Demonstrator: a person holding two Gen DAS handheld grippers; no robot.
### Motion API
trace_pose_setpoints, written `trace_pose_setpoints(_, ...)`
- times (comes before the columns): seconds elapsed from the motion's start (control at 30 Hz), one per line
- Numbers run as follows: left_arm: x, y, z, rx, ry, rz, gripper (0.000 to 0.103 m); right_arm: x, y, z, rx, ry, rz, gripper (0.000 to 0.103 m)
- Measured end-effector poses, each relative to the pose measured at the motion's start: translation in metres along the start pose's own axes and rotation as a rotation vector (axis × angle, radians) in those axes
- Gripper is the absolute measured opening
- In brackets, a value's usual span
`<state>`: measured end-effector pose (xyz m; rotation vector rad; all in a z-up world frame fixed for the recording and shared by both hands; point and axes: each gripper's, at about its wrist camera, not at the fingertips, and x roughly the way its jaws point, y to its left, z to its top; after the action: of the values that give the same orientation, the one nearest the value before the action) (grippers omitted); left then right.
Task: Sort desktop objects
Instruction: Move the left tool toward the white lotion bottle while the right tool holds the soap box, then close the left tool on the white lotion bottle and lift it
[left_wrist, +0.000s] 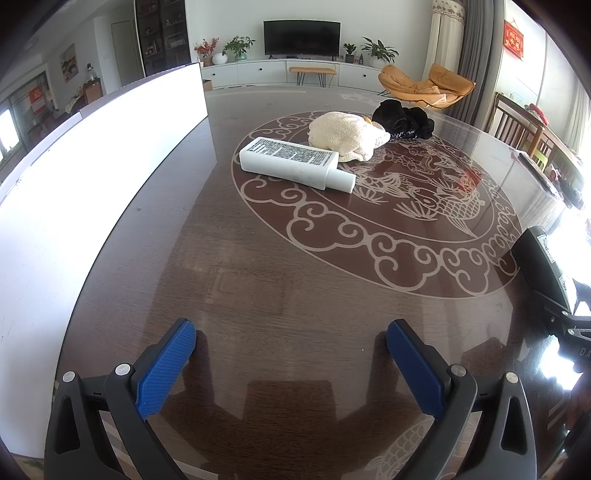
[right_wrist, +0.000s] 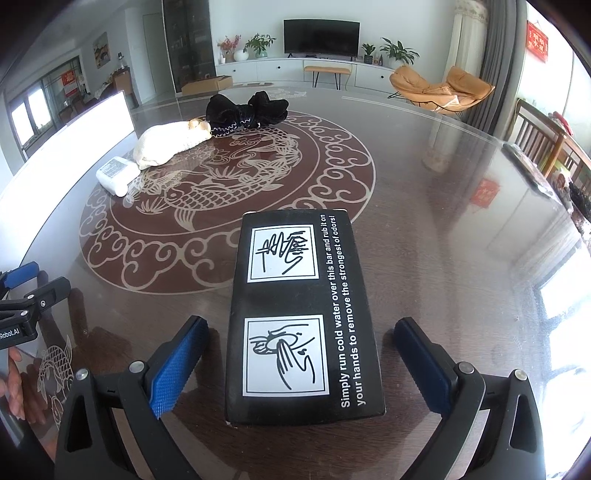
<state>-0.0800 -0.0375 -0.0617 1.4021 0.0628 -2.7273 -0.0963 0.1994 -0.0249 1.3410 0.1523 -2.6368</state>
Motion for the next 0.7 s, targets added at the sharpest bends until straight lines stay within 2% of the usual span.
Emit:
trace_pose_setpoints(0.2, 0.001, -0.001, 0.002, 0.0, 0.019, 0.003, 0.103, 0.0, 0.0, 0.0, -0.002, -0.001, -0.007, 0.102)
trace_pose_setpoints(0.33, 0.011, -0.006, 0.016, -0.074, 0.053, 0.049, 0.103, -0.002, 0.001, -0.001, -0.014, -0.007, -0.031, 0.103)
trace_pose_setpoints(0.47, 0.039, -0.022, 0.055, -0.103, 0.106, 0.067, 0.103, -0.002, 0.0, -0.001, -0.012, -0.005, -0.026, 0.103)
trace_pose_setpoints(0.53, 0.055, -0.024, 0.078, -0.16, 0.128, 0.099, 0.103, -0.002, 0.0, -0.001, -0.01, -0.004, -0.024, 0.103)
trace_pose_setpoints(0.6, 0.068, -0.022, 0.099, -0.223, 0.133, 0.114, 0.103, -0.002, -0.001, -0.001, -0.01, -0.004, -0.022, 0.103)
trace_pose_setpoints(0.7, 0.083, -0.019, 0.117, -0.233, 0.125, 0.148, 0.103, -0.002, -0.001, -0.001, -0.009, -0.004, -0.022, 0.103)
